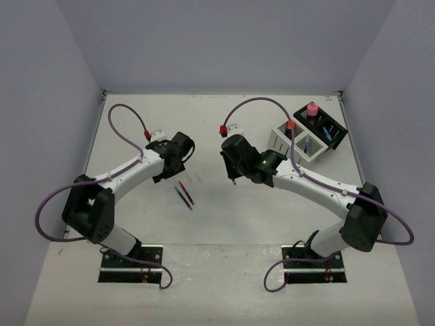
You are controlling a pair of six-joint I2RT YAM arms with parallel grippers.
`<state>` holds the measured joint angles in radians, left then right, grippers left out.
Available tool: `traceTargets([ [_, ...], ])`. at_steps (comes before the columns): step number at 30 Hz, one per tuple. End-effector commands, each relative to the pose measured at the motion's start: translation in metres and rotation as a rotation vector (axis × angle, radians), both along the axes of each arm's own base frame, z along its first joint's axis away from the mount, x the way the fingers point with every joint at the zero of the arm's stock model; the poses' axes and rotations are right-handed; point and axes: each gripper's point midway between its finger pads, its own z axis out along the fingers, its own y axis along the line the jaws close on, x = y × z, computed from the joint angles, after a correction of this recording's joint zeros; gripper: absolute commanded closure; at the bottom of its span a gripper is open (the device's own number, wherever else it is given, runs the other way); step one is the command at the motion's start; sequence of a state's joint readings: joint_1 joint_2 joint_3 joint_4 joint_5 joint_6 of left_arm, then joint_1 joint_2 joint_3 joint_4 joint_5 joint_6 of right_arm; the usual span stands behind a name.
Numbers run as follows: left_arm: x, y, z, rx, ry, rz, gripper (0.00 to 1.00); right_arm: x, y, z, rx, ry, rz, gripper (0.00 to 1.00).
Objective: Sort the stationery into containers
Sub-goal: Pick up the pen from the center of the board, then close the pen cap on the pen.
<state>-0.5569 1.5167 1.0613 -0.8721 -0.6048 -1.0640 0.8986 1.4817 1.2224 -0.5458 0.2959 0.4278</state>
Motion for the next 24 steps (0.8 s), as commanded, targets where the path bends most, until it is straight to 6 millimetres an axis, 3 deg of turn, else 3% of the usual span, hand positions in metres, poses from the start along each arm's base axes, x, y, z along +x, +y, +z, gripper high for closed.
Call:
traceTargets([
  [1, 0.026, -0.012, -0.007, -0.076, -0.011, 0.053, 0.36, 0.003, 0.01, 0.002, 0.05, -0.023, 0.019, 1.0],
  [11, 0.027, -0.02, -0.048, -0.14, 0.042, 0.071, 0.46, 0.004, 0.008, -0.01, 0.029, -0.018, 0.037, 1.0],
  [24, 0.021, -0.015, -0.074, -0.159, 0.065, 0.137, 0.55, 0.0, 0.011, -0.015, 0.04, -0.007, 0.065, 1.0],
])
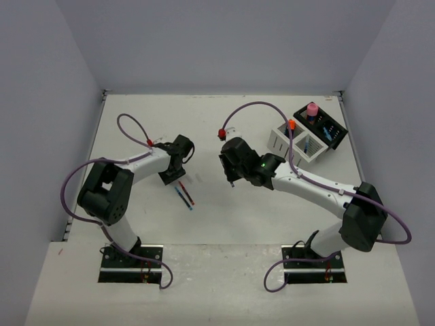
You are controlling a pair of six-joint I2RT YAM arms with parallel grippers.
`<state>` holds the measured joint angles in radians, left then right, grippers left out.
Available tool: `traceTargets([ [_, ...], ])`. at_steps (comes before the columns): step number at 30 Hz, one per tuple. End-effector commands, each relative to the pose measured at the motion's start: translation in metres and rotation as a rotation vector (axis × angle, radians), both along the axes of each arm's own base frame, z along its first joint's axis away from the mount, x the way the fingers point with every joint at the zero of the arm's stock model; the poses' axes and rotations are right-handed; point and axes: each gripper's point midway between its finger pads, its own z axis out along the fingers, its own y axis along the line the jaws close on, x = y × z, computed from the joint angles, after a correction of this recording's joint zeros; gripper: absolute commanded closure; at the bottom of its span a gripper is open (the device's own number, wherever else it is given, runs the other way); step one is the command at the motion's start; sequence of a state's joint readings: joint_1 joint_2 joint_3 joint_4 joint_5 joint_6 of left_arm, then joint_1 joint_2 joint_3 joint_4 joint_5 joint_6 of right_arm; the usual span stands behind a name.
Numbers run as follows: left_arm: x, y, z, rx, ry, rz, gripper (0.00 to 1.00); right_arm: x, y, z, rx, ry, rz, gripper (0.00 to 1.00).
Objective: Sort the stationery into containers
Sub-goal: Close the pen cap on the pen.
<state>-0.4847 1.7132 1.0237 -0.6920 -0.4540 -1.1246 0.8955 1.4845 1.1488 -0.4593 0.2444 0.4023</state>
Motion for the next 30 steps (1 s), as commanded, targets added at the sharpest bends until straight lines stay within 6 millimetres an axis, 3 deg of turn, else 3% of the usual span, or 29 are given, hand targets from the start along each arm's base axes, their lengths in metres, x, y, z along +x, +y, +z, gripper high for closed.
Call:
traceTargets([
  [1, 0.006, -0.001, -0.007, -0.029, -0.032, 0.055, 0.56, 0.004, 0.005, 0.004, 0.025, -0.02, 0.017, 1.0],
  [12, -0.003, 0.002, -0.018, -0.028, -0.003, 0.089, 0.67, 0.005, 0.005, 0.004, 0.024, -0.025, 0.014, 1.0],
  [17, -0.004, 0.004, -0.018, -0.023, -0.009, 0.094, 0.77, 0.004, 0.005, 0.004, 0.027, -0.025, 0.015, 1.0],
  [21, 0.003, -0.001, -0.015, -0.046, -0.032, 0.063, 0.93, -0.001, 0.01, 0.002, 0.055, -0.012, 0.052, 1.0],
  [26, 0.014, 0.001, -0.001, -0.029, -0.065, 0.034, 1.0, -0.02, 0.038, 0.01, 0.202, 0.037, 0.215, 1.0],
  [30, 0.017, 0.006, 0.028, -0.029, -0.138, 0.025, 1.0, -0.027, 0.048, 0.014, 0.257, 0.039, 0.274, 1.0],
])
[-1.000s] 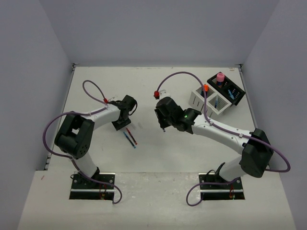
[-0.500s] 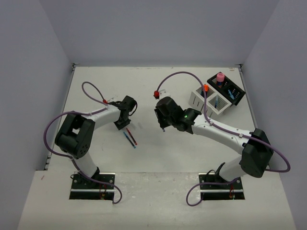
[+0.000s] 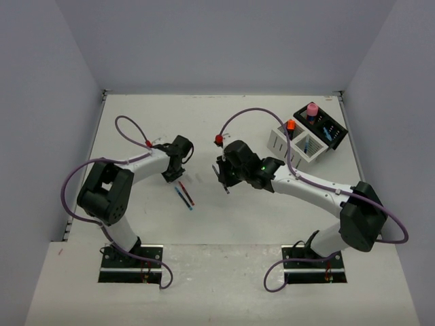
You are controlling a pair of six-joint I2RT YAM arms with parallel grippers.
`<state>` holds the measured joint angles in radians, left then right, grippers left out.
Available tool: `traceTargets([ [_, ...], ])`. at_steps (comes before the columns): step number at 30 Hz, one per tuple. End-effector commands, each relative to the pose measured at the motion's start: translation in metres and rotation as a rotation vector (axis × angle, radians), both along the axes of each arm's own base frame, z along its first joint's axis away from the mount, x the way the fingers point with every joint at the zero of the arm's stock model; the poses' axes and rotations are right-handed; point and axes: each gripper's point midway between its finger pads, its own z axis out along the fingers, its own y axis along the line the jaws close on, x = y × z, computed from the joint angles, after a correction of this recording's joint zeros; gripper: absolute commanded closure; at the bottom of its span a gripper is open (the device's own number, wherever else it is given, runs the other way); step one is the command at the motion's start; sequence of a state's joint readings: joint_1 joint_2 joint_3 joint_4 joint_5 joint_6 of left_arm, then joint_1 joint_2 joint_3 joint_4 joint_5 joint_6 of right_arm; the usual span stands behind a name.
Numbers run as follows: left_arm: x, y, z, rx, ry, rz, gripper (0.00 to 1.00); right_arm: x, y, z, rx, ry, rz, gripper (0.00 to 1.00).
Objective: Sort the stationery into containers
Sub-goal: Close the pen cap on the pen.
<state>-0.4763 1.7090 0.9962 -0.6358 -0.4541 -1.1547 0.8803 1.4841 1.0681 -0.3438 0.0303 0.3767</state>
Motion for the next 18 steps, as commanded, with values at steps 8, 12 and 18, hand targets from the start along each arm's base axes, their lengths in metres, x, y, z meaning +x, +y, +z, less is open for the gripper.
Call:
traceTargets([
  [8, 0.011, 0.008, 0.104, -0.045, -0.283, -0.12, 1.0, -0.034, 0.05, 0.061, 0.388, -0.024, 0.24, 1.0],
  [12, 0.002, -0.005, 0.156, -0.153, -0.442, -0.243, 1.0, -0.055, 0.056, 0.073, 0.492, -0.03, 0.237, 1.0],
  [18, -0.023, -0.041, 0.225, -0.381, -0.77, -0.513, 1.0, -0.096, 0.088, 0.097, 0.697, -0.035, 0.268, 1.0],
])
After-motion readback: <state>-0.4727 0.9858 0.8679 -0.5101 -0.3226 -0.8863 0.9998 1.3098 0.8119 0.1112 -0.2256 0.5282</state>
